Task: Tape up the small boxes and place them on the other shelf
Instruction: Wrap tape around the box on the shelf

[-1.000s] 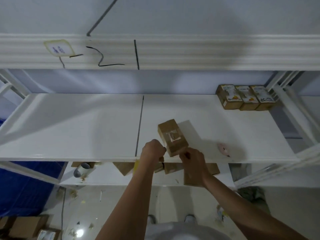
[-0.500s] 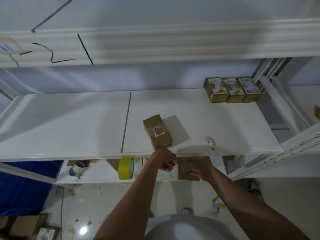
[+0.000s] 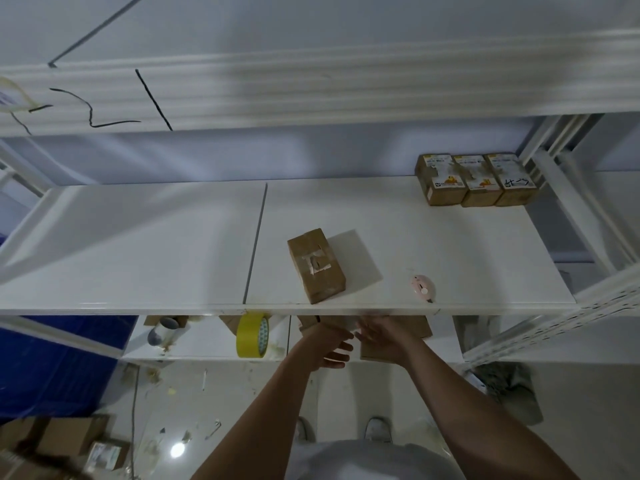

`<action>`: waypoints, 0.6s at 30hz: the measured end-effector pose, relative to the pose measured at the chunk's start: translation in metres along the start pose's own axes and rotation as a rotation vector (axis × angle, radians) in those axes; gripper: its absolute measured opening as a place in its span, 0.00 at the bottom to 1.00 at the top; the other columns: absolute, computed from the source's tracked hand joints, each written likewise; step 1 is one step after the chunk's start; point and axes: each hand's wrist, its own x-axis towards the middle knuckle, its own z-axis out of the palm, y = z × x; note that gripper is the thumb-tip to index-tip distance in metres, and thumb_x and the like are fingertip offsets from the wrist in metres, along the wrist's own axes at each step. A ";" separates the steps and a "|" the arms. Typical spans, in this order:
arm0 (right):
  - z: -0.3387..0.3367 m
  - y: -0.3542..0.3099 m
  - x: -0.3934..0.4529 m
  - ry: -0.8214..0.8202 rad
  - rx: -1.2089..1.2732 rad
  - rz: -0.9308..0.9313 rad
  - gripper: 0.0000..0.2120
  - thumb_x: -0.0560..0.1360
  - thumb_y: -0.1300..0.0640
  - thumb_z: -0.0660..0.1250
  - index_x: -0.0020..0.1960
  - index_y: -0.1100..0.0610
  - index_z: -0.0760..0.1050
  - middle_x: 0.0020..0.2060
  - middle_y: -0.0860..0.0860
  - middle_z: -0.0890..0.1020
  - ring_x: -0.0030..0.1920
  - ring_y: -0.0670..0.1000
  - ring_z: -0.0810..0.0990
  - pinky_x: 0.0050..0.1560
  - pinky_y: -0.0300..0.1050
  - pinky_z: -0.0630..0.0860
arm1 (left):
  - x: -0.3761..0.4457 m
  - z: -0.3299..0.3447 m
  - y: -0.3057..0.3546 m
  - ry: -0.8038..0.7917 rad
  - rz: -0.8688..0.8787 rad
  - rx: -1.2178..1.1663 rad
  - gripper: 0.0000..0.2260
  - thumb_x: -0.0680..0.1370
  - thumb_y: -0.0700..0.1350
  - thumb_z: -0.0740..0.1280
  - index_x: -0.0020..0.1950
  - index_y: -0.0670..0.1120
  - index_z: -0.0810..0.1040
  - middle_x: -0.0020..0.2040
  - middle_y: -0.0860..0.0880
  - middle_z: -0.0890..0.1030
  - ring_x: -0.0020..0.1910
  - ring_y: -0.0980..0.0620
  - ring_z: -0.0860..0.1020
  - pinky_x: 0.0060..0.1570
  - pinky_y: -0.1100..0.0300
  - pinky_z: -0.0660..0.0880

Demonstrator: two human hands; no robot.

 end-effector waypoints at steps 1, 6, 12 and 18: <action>0.001 0.001 0.001 0.012 -0.031 0.004 0.08 0.79 0.65 0.68 0.57 0.65 0.76 0.46 0.57 0.82 0.48 0.52 0.81 0.40 0.44 0.84 | 0.000 -0.001 -0.002 -0.003 -0.006 -0.014 0.07 0.82 0.45 0.64 0.53 0.44 0.79 0.45 0.46 0.81 0.40 0.49 0.80 0.42 0.57 0.79; 0.001 0.007 0.008 0.063 -0.055 -0.012 0.09 0.78 0.66 0.70 0.57 0.62 0.77 0.49 0.55 0.81 0.47 0.51 0.81 0.42 0.44 0.83 | 0.000 -0.003 -0.006 -0.006 -0.003 -0.043 0.08 0.82 0.45 0.62 0.53 0.44 0.80 0.44 0.46 0.82 0.39 0.48 0.80 0.42 0.57 0.79; 0.006 0.014 0.007 0.080 -0.069 -0.036 0.08 0.81 0.59 0.67 0.57 0.62 0.76 0.47 0.52 0.80 0.47 0.50 0.80 0.54 0.46 0.79 | -0.002 -0.008 -0.012 0.004 -0.011 -0.053 0.09 0.82 0.44 0.62 0.54 0.43 0.80 0.45 0.46 0.82 0.40 0.48 0.80 0.42 0.57 0.79; 0.013 0.025 -0.004 0.144 0.034 -0.028 0.08 0.82 0.66 0.60 0.45 0.64 0.73 0.45 0.59 0.77 0.44 0.54 0.78 0.43 0.47 0.79 | -0.002 -0.009 -0.010 0.036 0.009 -0.049 0.11 0.83 0.44 0.63 0.60 0.41 0.80 0.46 0.45 0.82 0.42 0.48 0.80 0.46 0.55 0.80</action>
